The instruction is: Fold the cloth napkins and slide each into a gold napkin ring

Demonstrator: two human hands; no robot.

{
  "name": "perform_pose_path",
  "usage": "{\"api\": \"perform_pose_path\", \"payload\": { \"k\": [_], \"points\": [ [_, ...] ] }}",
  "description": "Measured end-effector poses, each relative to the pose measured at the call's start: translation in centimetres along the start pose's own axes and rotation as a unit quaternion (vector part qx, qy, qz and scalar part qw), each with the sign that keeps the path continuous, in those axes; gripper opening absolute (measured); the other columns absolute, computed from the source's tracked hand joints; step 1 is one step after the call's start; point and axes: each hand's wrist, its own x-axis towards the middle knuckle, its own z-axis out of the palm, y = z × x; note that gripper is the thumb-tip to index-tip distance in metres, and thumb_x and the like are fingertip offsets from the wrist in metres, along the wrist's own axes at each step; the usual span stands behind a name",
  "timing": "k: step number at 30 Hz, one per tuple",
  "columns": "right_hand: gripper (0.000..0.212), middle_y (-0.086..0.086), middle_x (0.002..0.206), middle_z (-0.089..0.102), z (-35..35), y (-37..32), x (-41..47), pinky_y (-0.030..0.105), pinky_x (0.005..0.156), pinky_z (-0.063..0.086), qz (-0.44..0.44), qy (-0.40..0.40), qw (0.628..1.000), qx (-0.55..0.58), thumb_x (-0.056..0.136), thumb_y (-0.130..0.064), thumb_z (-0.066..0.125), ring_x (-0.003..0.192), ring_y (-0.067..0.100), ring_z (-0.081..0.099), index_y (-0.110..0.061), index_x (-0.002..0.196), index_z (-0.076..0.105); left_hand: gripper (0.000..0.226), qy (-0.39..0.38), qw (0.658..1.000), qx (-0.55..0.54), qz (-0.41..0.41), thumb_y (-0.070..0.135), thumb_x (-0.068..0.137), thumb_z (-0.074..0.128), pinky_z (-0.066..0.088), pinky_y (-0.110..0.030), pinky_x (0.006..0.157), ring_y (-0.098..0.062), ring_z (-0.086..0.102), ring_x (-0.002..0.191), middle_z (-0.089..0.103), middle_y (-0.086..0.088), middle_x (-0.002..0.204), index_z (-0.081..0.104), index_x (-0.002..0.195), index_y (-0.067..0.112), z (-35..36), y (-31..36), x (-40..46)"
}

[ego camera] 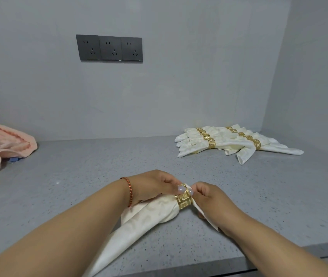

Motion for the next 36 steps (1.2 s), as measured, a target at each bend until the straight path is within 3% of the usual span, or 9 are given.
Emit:
{"api": "perform_pose_path", "payload": {
  "k": [3,7,17,29,33,36],
  "points": [
    [0.028,-0.003,0.06,0.053,0.0,0.0,0.0,0.024,0.053,0.033,-0.008,0.007,1.0,-0.025,0.098,-0.031,0.05,0.053,0.01,0.043,-0.011,0.082,0.062,0.029,0.014,0.999,0.039,0.005,0.037,0.08,0.074,0.048,-0.021,0.072,-0.007,0.061,0.073,0.073,0.002,0.091,0.074,0.101,0.017,0.2,0.2,0.3],
    [0.029,-0.004,0.058,0.051,0.0,0.0,0.0,0.024,0.053,0.033,-0.007,0.009,1.0,-0.021,0.097,-0.031,0.052,0.054,0.011,0.042,-0.011,0.079,0.061,0.027,0.018,0.999,0.05,0.009,0.037,0.081,0.073,0.046,-0.016,0.062,-0.001,0.059,0.062,0.071,0.007,0.081,0.075,0.098,0.016,0.1,0.4,0.1],
    [0.028,-0.005,0.052,0.049,-1.8,0.3,0.5,0.025,0.055,0.035,0.033,0.047,0.998,0.006,0.096,-0.028,0.054,0.051,0.013,0.044,-0.012,0.076,0.064,0.025,0.016,0.997,0.072,0.015,0.033,0.082,0.074,0.051,-0.035,0.094,-0.013,0.066,0.088,0.075,0.001,0.097,0.073,0.104,0.02,-0.6,-0.4,0.1],
    [0.03,-0.007,0.051,0.048,-4.0,0.8,0.4,0.021,0.049,0.033,0.038,0.051,0.997,-0.032,0.097,-0.03,0.053,0.043,0.006,0.042,-0.013,0.074,0.061,0.031,0.009,0.996,0.084,0.015,0.033,0.083,0.073,0.05,-0.034,0.099,-0.014,0.068,0.099,0.075,0.003,0.103,0.07,0.111,0.019,-0.6,-0.3,-0.1],
    [0.036,-0.005,0.068,0.059,-4.5,-0.2,0.3,0.027,0.063,0.035,0.031,-0.009,0.997,-0.069,0.095,-0.039,0.053,0.065,0.011,0.05,-0.008,0.08,0.063,0.037,0.012,0.997,0.072,0.009,0.031,0.08,0.077,0.05,-0.038,0.099,-0.015,0.067,0.098,0.075,0.003,0.101,0.067,0.114,0.021,-0.6,-0.8,0.0],
    [0.031,-0.006,0.069,0.056,-4.7,-1.5,0.6,0.025,0.06,0.031,0.034,-0.059,0.992,-0.11,0.093,-0.044,0.056,0.062,0.01,0.047,-0.017,0.076,0.059,0.044,0.007,0.998,0.062,0.009,0.03,0.077,0.078,0.05,-0.034,0.097,-0.012,0.068,0.093,0.075,0.0,0.098,0.064,0.118,0.021,-0.6,-0.6,0.0]
  ]
}}
